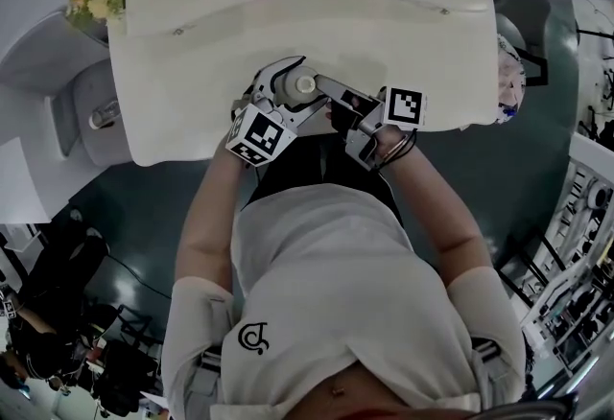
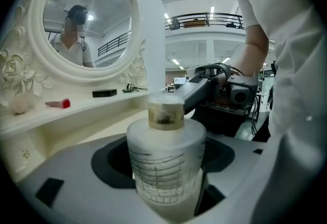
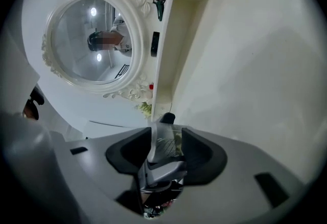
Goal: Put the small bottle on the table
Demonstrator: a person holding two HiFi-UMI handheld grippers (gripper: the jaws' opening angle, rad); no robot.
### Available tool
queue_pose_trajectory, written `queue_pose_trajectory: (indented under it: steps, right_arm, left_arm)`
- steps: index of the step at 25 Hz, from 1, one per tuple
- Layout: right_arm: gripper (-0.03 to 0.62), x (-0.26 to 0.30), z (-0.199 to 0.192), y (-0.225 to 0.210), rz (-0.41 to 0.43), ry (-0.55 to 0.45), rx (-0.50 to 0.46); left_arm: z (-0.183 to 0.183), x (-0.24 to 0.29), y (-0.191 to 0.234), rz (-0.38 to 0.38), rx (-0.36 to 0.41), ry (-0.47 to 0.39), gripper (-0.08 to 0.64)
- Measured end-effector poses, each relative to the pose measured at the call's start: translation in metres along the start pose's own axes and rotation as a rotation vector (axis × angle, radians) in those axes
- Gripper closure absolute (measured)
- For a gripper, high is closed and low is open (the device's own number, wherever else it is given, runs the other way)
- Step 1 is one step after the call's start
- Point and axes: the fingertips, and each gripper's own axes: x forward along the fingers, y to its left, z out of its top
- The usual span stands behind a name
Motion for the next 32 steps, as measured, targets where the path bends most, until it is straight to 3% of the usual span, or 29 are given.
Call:
queue_pose_trajectory:
  steps: [10, 14, 23, 28, 32]
  right_arm:
    - [0.437, 0.002, 0.005, -0.016, -0.015, -0.011, 0.038]
    - [0.431, 0.005, 0.004, -0.016, -0.011, -0.008, 0.032]
    - [0.436, 0.013, -0.005, -0.012, -0.024, 0.040, -0.036]
    - [0.453, 0.010, -0.005, -0.011, -0.044, 0.037, -0.032]
    - [0.559, 0.005, -0.003, 0.006, -0.032, 0.026, -0.090]
  left_arm:
    - [-0.017, 0.012, 0.003, -0.028, 0.030, 0.080, 0.210]
    - [-0.020, 0.010, 0.003, -0.047, -0.006, 0.084, 0.210]
    - [-0.021, 0.006, -0.001, -0.163, -0.062, 0.099, 0.193]
    - [-0.008, -0.008, 0.007, -0.105, -0.095, 0.054, 0.181]
    - [0.008, -0.032, 0.013, -0.035, -0.087, 0.007, 0.181]
